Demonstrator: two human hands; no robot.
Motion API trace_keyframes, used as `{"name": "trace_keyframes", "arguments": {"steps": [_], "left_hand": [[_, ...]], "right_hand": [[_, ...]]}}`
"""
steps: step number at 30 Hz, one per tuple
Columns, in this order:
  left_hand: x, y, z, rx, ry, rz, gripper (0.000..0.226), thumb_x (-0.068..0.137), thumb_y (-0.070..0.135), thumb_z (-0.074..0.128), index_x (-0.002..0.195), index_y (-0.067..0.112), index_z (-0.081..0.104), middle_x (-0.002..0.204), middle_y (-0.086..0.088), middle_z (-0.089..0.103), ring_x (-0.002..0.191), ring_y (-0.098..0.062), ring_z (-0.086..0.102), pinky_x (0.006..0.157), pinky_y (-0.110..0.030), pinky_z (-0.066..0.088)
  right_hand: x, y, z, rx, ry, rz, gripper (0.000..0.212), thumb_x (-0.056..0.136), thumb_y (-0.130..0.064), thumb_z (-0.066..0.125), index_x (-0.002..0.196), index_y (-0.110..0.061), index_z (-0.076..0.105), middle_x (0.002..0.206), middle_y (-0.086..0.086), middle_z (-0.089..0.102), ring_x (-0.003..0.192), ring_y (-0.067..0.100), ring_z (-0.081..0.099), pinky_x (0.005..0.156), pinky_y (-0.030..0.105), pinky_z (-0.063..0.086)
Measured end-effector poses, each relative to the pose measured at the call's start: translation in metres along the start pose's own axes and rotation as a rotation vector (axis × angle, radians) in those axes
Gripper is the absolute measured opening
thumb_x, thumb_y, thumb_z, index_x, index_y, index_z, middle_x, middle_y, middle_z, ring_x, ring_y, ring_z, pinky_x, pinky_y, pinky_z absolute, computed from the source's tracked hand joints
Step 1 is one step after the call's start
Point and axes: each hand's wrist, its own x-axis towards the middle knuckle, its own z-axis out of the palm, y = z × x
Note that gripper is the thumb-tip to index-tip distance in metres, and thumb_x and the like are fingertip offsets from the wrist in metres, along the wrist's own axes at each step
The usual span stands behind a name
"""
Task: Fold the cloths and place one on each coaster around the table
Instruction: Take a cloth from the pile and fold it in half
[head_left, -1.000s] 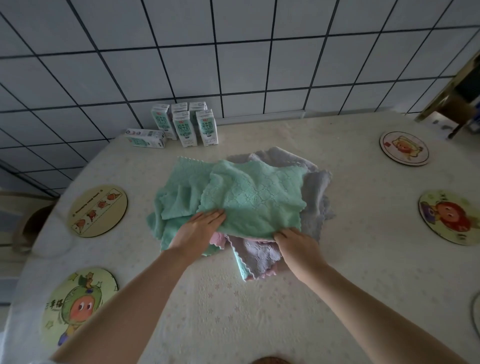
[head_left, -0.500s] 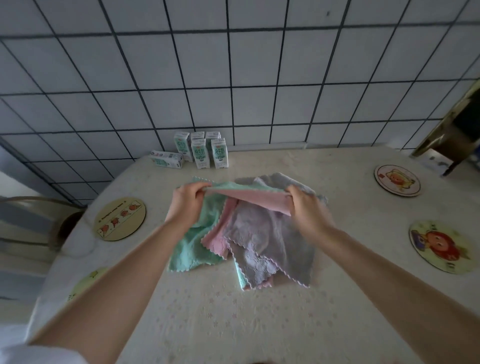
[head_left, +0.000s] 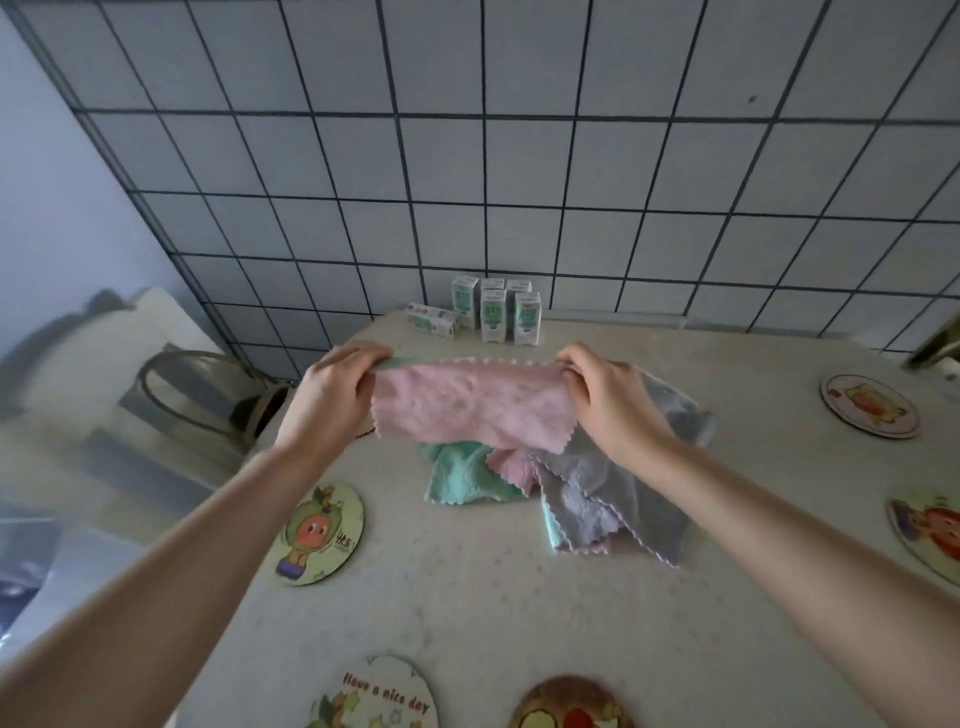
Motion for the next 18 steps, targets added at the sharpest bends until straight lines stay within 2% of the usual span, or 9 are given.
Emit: {"name": "trace_keyframes", "arguments": {"steps": [4,6,8,11,14,18], "left_hand": [[-0.071,-0.043,-0.022,0.012,-0.042,0.029,0.035,0.082,-0.010,0.061,0.113,0.005,0.068,0.116,-0.010,0.067,0.109,-0.024,0.062,0.100,-0.027,0.041],[-0.112,-0.065,-0.026,-0.034,-0.094,-0.008,0.035,0.081,-0.009,0.061,0.112,0.007,0.068,0.116,-0.007,0.067,0.108,-0.022,0.062,0.099,-0.027,0.044],[-0.155,-0.083,-0.029,-0.074,-0.153,-0.028,0.037,0.080,-0.010,0.062,0.111,0.008,0.068,0.116,-0.005,0.067,0.105,-0.020,0.063,0.098,-0.031,0.046],[-0.220,-0.105,-0.028,-0.077,-0.227,-0.012,0.037,0.076,-0.012,0.067,0.109,0.005,0.069,0.113,-0.008,0.068,0.102,-0.023,0.066,0.097,-0.036,0.049],[-0.275,-0.121,-0.026,-0.078,-0.295,-0.006,0.036,0.073,-0.010,0.072,0.106,0.005,0.071,0.110,-0.009,0.070,0.101,-0.024,0.067,0.090,-0.039,0.053],[-0.331,-0.125,-0.025,-0.139,-0.346,-0.055,0.040,0.067,-0.019,0.071,0.101,0.003,0.072,0.104,-0.010,0.071,0.096,-0.024,0.067,0.094,-0.025,0.047]], "right_hand": [[-0.046,-0.038,0.039,0.040,-0.078,-0.030,0.017,0.094,-0.008,0.049,0.107,-0.009,0.060,0.093,0.010,0.070,0.078,0.025,0.066,0.068,0.042,0.053],[-0.078,-0.053,0.062,0.040,-0.131,-0.006,0.016,0.092,-0.009,0.051,0.106,-0.010,0.060,0.094,0.010,0.070,0.083,0.028,0.066,0.068,0.040,0.052],[-0.116,-0.066,0.085,0.040,-0.177,0.004,0.020,0.091,-0.005,0.053,0.108,-0.012,0.060,0.099,0.008,0.069,0.088,0.025,0.065,0.071,0.029,0.048],[-0.168,-0.082,0.115,0.036,-0.325,0.078,0.039,0.088,0.009,0.048,0.119,-0.014,0.056,0.117,0.000,0.059,0.106,0.014,0.058,0.082,0.013,0.034],[-0.217,-0.091,0.138,0.024,-0.441,0.139,0.053,0.084,0.018,0.042,0.123,-0.016,0.054,0.124,-0.002,0.054,0.114,0.010,0.052,0.087,0.011,0.031],[-0.273,-0.100,0.152,-0.011,-0.473,0.181,0.055,0.082,0.017,0.040,0.121,-0.018,0.057,0.124,-0.002,0.058,0.111,0.013,0.056,0.084,0.018,0.040]]}}
